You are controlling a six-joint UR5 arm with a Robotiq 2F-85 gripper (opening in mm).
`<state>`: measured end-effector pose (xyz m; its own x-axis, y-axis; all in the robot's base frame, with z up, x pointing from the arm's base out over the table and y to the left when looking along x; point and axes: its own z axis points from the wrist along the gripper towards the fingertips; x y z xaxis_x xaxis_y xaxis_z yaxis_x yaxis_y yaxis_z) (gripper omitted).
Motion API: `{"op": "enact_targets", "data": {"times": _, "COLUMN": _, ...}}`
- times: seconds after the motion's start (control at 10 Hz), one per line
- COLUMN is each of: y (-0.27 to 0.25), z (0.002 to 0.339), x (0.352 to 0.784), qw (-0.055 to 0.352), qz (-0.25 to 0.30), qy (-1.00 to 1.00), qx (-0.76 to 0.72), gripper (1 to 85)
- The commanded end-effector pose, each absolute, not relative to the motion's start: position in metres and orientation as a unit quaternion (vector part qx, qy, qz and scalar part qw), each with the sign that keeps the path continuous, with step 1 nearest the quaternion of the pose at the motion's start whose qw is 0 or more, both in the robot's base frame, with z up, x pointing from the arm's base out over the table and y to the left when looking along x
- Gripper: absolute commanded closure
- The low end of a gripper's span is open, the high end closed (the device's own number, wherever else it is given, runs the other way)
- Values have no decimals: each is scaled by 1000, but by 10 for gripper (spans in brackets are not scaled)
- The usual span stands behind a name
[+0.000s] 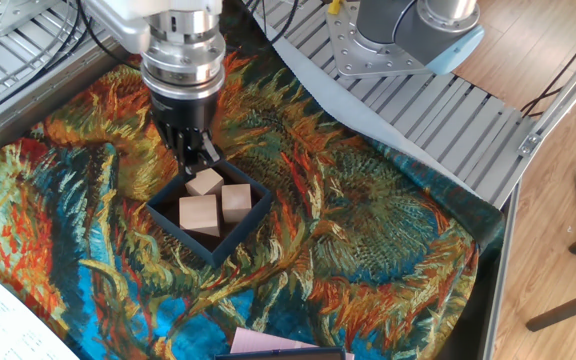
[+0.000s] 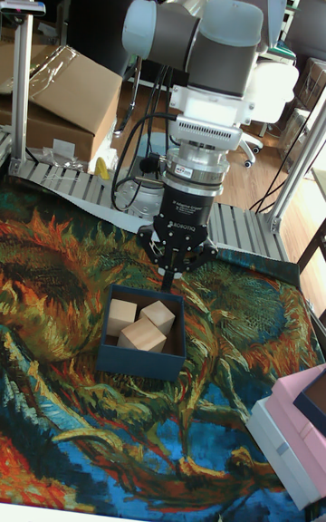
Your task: Take everything out of the gift box
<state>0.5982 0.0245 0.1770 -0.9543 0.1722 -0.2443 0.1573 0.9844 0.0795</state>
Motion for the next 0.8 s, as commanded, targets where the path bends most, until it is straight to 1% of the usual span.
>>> {"op": "enact_targets", "data": {"times": 0.0, "y": 29, "z": 174, "x": 602, "qw": 143, "qz": 42, "qy": 985, "qx": 92, "gripper": 830}}
{"op": "enact_targets", "data": {"times": 0.2, "y": 26, "z": 174, "x": 604, "qw": 146, "qz": 31, "qy": 985, "qx": 92, "gripper": 830}}
{"op": "enact_targets", "data": {"times": 0.5, "y": 16, "z": 181, "x": 600, "qw": 125, "qz": 0, "qy": 988, "qx": 88, "gripper": 830}}
{"op": "enact_targets", "data": {"times": 0.7, "y": 18, "z": 181, "x": 600, "qw": 126, "qz": 1, "qy": 988, "qx": 89, "gripper": 830}}
